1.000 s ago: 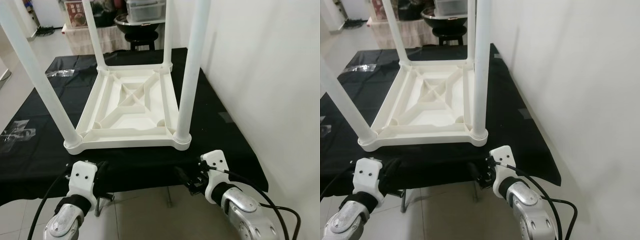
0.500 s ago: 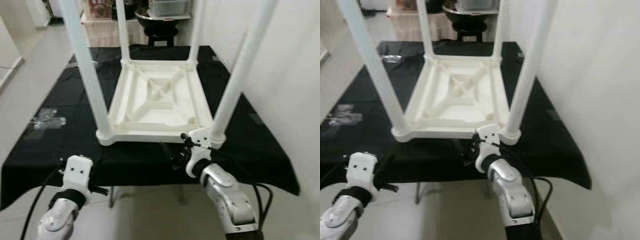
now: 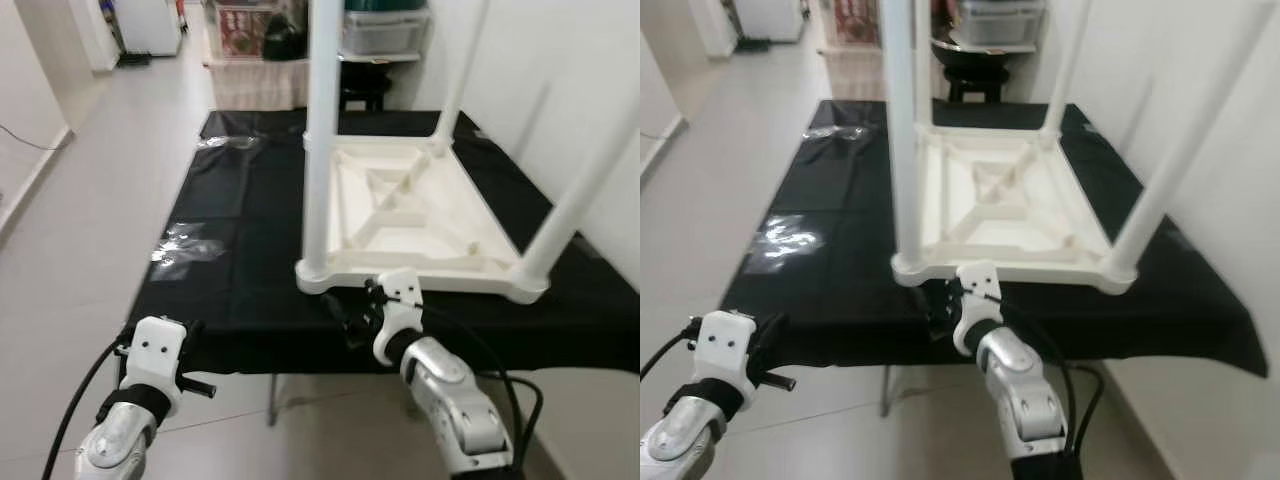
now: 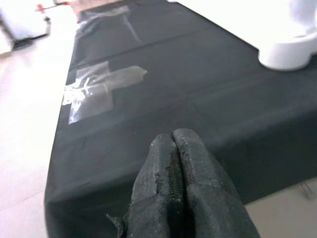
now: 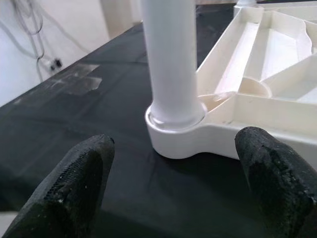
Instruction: Building children table
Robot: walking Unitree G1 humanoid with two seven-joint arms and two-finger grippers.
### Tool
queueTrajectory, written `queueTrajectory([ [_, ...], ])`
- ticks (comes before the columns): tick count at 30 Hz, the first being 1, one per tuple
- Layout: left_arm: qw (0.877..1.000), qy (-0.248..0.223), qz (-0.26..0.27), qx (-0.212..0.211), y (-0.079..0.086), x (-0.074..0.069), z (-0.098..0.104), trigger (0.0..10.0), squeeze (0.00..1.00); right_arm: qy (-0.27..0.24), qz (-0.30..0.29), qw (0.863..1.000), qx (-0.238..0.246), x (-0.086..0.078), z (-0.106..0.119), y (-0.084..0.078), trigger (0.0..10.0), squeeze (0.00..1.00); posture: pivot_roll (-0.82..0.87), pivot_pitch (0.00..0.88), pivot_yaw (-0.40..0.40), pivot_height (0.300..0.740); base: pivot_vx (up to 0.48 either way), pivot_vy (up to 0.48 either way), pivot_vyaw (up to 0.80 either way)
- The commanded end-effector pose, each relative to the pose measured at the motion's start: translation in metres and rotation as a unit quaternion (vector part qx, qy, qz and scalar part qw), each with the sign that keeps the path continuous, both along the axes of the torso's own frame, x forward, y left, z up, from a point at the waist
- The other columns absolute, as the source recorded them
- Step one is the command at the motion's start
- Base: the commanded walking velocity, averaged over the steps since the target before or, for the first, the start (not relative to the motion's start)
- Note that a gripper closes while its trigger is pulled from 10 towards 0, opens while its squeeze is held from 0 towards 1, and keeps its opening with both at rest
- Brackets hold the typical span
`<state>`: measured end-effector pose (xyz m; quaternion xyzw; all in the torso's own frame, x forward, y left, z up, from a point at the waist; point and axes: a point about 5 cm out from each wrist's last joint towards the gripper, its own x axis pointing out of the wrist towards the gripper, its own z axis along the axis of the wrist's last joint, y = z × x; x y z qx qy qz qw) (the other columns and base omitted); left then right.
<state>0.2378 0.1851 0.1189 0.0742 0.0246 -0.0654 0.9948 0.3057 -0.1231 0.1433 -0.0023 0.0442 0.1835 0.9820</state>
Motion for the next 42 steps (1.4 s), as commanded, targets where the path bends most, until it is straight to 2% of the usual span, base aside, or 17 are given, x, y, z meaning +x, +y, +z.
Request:
queueTrajectory([
  [1,1.0,0.001,-0.003,-0.005,-0.001,-0.001,-0.001,10.0,0.0,0.009,-0.018,1.0,-0.004,0.001,-0.006,-0.005,10.0,0.0,0.0,0.098,-0.005,0.74,0.0,0.0,0.0],
  [8,1.0,0.007,-0.003,-0.019,-0.001,-0.003,-0.003,10.0,0.0,0.009,-0.062,0.998,0.0,0.006,-0.007,-0.017,10.0,0.0,0.0,0.096,-0.008,0.74,0.0,0.0,0.0],
  [13,0.999,0.007,0.008,-0.034,0.003,-0.006,-0.004,10.0,0.0,0.008,-0.092,0.996,-0.012,0.008,-0.008,-0.032,10.0,0.0,0.0,0.095,-0.013,0.74,0.0,0.0,0.0],
  [16,0.998,0.015,0.03,-0.048,0.011,-0.014,-0.008,10.0,0.0,0.012,-0.112,0.993,-0.027,0.0,-0.01,-0.065,10.0,0.0,0.0,0.104,-0.021,0.74,0.0,0.0,0.0],
  [18,0.998,0.022,0.038,-0.048,0.014,-0.017,-0.011,10.0,0.0,0.014,-0.11,0.993,-0.031,-0.006,-0.01,-0.075,10.0,0.0,-0.01,0.106,-0.023,0.74,0.0,0.0,0.0],
  [21,0.998,0.022,0.038,-0.048,0.014,-0.017,-0.011,10.0,0.0,0.014,-0.11,0.993,-0.031,-0.006,-0.01,-0.075,10.0,0.0,-0.01,0.106,-0.023,0.74,0.0,0.0,0.0],
  [24,0.997,0.029,0.038,-0.065,0.015,-0.02,-0.014,10.0,0.0,0.018,-0.1,0.994,-0.036,-0.02,-0.012,-0.081,10.0,0.0,-0.02,0.111,-0.025,0.74,0.0,-0.106,0.0],
  [27,0.997,0.029,0.027,-0.074,0.012,-0.02,-0.014,10.0,0.0,0.02,-0.095,0.995,-0.036,-0.024,-0.014,-0.079,10.0,0.0,-0.03,0.11,-0.024,0.74,0.0,-0.372,0.0],
  [31,0.997,0.027,0.019,-0.072,0.009,-0.019,-0.013,10.0,0.0,0.018,-0.084,0.996,-0.033,-0.023,-0.015,-0.072,10.0,0.0,-0.03,0.106,-0.019,0.74,0.0,-0.48,0.0],
  [32,0.997,0.021,0.019,-0.071,0.007,-0.016,-0.011,10.0,0.0,0.014,-0.068,0.997,-0.031,-0.022,-0.014,-0.066,10.0,0.0,-0.03,0.102,-0.021,0.74,0.0,0.0,0.0],
  [42,0.997,0.021,0.021,-0.077,0.008,-0.014,-0.01,10.0,0.0,0.003,-0.058,0.997,-0.046,-0.017,-0.009,-0.066,10.0,0.0,-0.02,0.095,-0.023,0.74,0.0,0.0,0.0],
])
